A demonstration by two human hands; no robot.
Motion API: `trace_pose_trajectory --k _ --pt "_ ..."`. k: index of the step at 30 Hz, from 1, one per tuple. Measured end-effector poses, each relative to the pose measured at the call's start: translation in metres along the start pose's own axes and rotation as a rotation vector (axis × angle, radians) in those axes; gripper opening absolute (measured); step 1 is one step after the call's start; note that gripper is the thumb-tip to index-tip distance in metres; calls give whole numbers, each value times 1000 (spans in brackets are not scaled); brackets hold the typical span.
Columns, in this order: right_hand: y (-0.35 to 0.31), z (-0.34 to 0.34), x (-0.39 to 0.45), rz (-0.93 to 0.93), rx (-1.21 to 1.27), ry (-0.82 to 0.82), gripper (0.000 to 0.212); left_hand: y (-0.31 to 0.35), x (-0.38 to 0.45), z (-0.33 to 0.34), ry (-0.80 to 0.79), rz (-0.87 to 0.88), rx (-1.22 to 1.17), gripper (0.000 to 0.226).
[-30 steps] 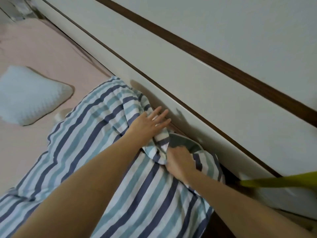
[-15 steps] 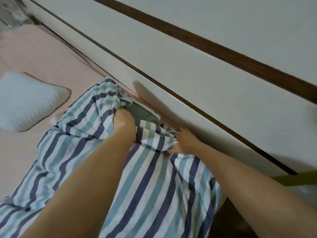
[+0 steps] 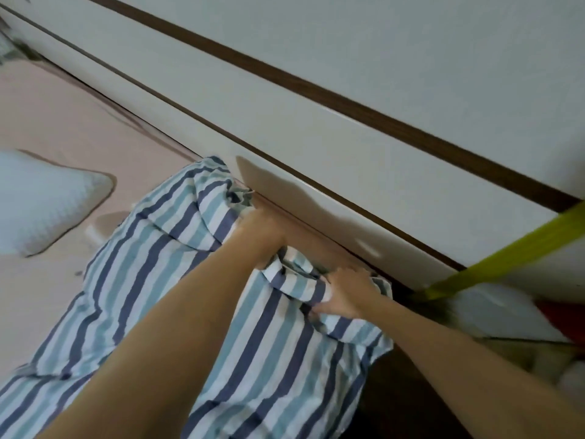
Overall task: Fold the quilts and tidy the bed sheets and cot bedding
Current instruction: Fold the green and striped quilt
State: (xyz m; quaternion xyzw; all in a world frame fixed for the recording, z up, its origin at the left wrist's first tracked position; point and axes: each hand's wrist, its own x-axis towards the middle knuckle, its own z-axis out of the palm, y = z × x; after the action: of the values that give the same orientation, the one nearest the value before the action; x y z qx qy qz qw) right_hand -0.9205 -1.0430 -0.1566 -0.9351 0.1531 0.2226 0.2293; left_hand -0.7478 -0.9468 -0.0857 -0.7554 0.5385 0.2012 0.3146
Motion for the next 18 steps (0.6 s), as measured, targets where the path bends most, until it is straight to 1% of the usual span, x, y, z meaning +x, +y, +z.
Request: trace_pose_trajectory --k 1,2,3,4,6,7,8,9,10,11,12,13,14,16,17,18 --pt "2 -8 -12 51 47 23 47 2 -10 -8 83 -9 68 19" --pt "1 -20 -23 85 94 42 43 2 -20 -17 123 -23 99 18" --pt "-1 -38 -35 88 125 78 38 4 -35 -32 176 -20 92 18" --pt "-4 -60 -48 68 151 130 35 3 -48 -48 193 -20 113 16" --pt "-20 -116 -57 61 191 296 40 -15 -62 -84 254 -57 84 14" --pt "-22 -144 -62 143 244 389 40 -26 -68 -108 318 -89 65 18" --pt "-21 -162 -65 253 253 415 37 -31 -74 -123 327 -136 48 21" --pt "-16 -170 -73 354 250 386 32 -24 -75 -133 334 -141 25 23" --pt "-7 -171 -86 367 215 313 31 -5 -74 -135 338 -109 13 25" --pt "2 -164 -94 310 164 233 31 16 -72 -131 317 -77 9 27" --pt "9 -164 -105 278 148 201 32 31 -72 -135 285 -71 -35 28" --pt "12 -172 -114 251 158 238 34 33 -72 -143 289 -108 -89 28" --pt "12 -182 -119 215 162 329 38 26 -72 -154 321 -177 -152 26" --pt "0 -210 -114 131 233 616 44 -5 -77 -179 460 -331 -267 23" --pt "0 -219 -112 133 290 687 45 -11 -77 -184 571 -378 -268 23" --pt "5 -222 -111 173 298 682 45 -6 -76 -181 669 -377 -268 21"
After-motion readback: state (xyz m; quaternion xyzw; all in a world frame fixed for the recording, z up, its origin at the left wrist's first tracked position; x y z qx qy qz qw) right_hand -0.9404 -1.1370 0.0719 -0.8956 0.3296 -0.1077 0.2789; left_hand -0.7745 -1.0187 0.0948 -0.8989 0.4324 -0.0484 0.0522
